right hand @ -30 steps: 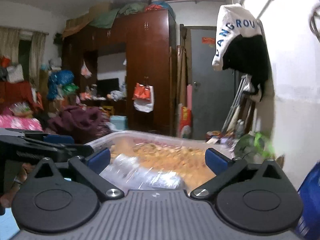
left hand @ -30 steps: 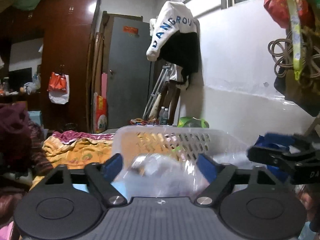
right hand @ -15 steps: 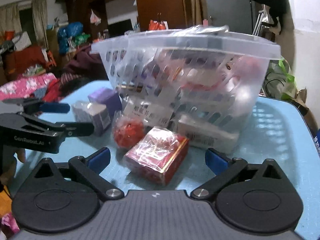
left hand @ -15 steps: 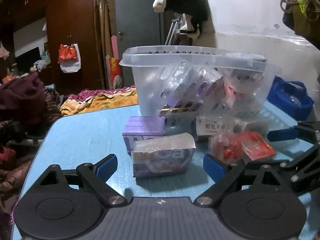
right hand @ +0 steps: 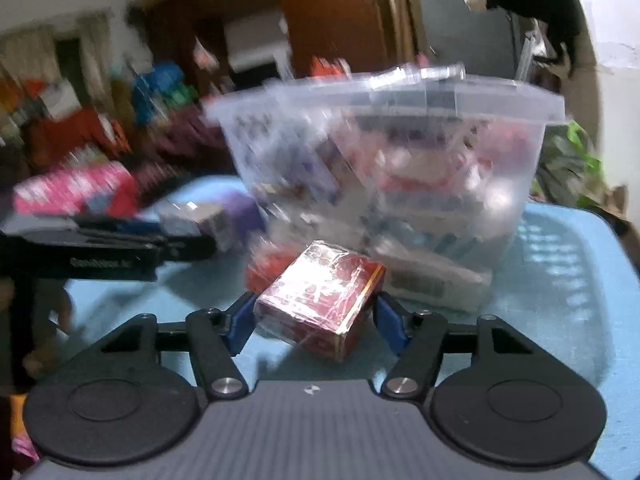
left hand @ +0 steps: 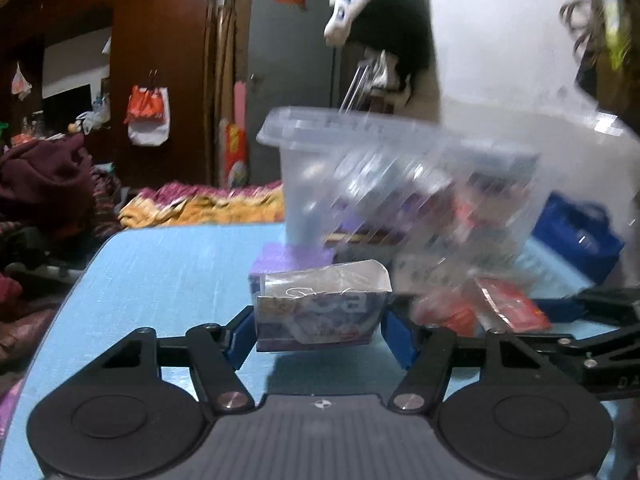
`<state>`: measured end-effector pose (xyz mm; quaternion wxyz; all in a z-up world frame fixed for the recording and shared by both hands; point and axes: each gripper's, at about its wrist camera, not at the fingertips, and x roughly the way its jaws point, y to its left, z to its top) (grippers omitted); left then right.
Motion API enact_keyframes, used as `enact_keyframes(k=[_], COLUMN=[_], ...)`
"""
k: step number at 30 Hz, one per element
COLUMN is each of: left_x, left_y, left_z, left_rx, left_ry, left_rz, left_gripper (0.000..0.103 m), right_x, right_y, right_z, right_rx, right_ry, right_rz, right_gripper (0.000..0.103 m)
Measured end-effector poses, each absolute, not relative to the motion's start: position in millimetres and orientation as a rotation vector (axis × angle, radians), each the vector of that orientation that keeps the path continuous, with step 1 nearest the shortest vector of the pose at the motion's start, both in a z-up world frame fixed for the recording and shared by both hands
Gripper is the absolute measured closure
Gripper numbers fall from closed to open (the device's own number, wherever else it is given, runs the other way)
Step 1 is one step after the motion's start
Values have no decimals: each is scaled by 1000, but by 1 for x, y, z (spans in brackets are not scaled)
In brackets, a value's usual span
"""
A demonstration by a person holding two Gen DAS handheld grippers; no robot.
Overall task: Organize objects
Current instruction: 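Grasp the white Ca box with the left gripper while the right grasps the red box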
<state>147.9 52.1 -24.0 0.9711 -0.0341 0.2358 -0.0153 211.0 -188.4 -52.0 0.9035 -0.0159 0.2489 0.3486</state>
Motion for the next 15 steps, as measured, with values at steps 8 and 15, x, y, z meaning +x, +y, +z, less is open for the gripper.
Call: enact_keyframes(k=[8,15], left_x=[121,116], left_y=[58,52], left_z=[-19,-21], left_rx=[-154,-131], left_ry=[257,223], left_rz=[-222,-239], left_gripper=[33,33], right_x=[202,202], right_y=[-209,-206], right_z=[-50,-47], right_rx=[96,107], right_ry=[385,330], right_rz=[708,695], right_gripper=[40,40])
